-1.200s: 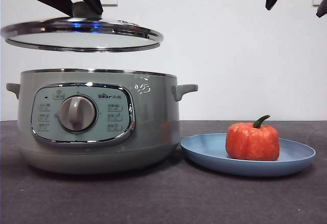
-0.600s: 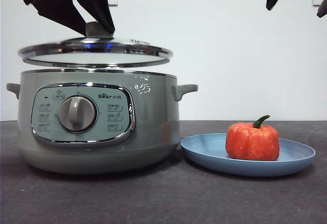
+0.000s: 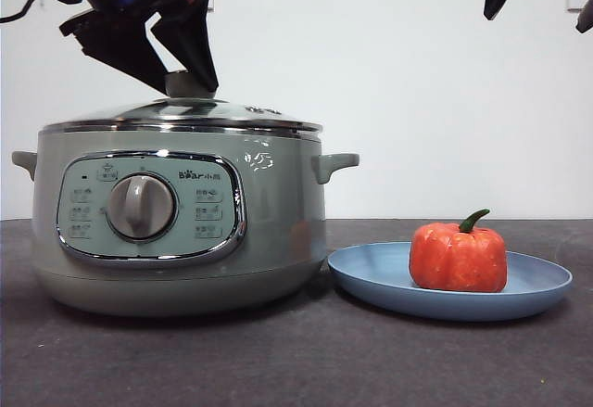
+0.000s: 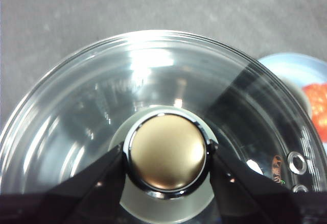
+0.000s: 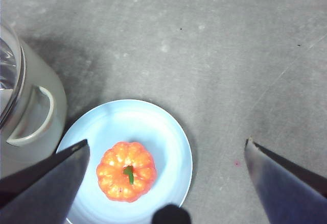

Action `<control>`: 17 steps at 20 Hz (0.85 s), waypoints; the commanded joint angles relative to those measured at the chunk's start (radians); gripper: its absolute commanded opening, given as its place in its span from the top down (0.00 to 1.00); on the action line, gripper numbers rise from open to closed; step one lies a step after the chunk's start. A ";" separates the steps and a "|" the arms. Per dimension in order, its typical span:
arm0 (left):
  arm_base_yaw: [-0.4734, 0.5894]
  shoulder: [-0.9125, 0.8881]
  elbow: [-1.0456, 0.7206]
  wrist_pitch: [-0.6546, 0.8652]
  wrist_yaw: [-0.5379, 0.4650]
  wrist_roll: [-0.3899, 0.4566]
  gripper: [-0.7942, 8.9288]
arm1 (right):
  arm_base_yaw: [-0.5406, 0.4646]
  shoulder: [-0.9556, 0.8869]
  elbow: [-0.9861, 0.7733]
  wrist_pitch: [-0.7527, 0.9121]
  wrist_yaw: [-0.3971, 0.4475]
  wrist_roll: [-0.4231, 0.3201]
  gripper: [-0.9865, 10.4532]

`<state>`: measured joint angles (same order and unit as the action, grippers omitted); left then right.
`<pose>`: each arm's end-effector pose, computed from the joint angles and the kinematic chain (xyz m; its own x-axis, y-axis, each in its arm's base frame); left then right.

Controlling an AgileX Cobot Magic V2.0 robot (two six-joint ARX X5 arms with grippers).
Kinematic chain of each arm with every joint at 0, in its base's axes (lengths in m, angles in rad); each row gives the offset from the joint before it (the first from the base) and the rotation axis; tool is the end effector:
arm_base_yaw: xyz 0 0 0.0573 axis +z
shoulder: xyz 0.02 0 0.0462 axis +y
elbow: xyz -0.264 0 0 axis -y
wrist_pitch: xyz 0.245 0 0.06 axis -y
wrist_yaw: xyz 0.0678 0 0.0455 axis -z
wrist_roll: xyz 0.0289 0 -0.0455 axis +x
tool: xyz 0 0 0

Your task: Take the pumpkin out from the steamer,put the pumpkin in the blue plate,close the lid

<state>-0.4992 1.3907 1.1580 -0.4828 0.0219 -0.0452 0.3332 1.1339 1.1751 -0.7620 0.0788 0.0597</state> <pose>0.2613 -0.1432 0.3017 0.6520 -0.3805 -0.6558 0.4666 0.8831 -0.0485 0.2117 0.0709 0.3490 0.7335 0.1706 -0.6579 -0.2325 0.9726 -0.0070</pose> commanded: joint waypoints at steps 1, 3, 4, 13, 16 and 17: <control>0.001 0.015 -0.015 -0.064 -0.019 0.003 0.93 | 0.000 0.002 -0.007 0.005 0.001 -0.005 0.47; 0.005 0.015 -0.015 -0.074 -0.023 0.007 0.93 | 0.000 0.002 -0.007 0.005 0.000 -0.005 0.47; 0.005 0.015 -0.015 -0.079 -0.024 0.016 0.93 | 0.000 0.002 -0.007 0.005 0.001 -0.005 0.47; 0.004 0.015 -0.015 -0.073 -0.120 0.039 0.89 | 0.000 0.002 -0.007 0.004 0.000 -0.005 0.47; 0.004 0.015 -0.015 -0.058 -0.118 0.039 0.52 | 0.000 0.002 -0.007 -0.002 0.000 -0.005 0.47; 0.004 0.015 -0.014 -0.056 -0.119 0.039 0.51 | 0.000 0.002 -0.007 -0.005 0.000 -0.005 0.47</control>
<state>-0.5026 1.3911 1.1641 -0.5079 -0.0441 -0.0383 0.3332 1.1339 1.1751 -0.7670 0.0788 0.0597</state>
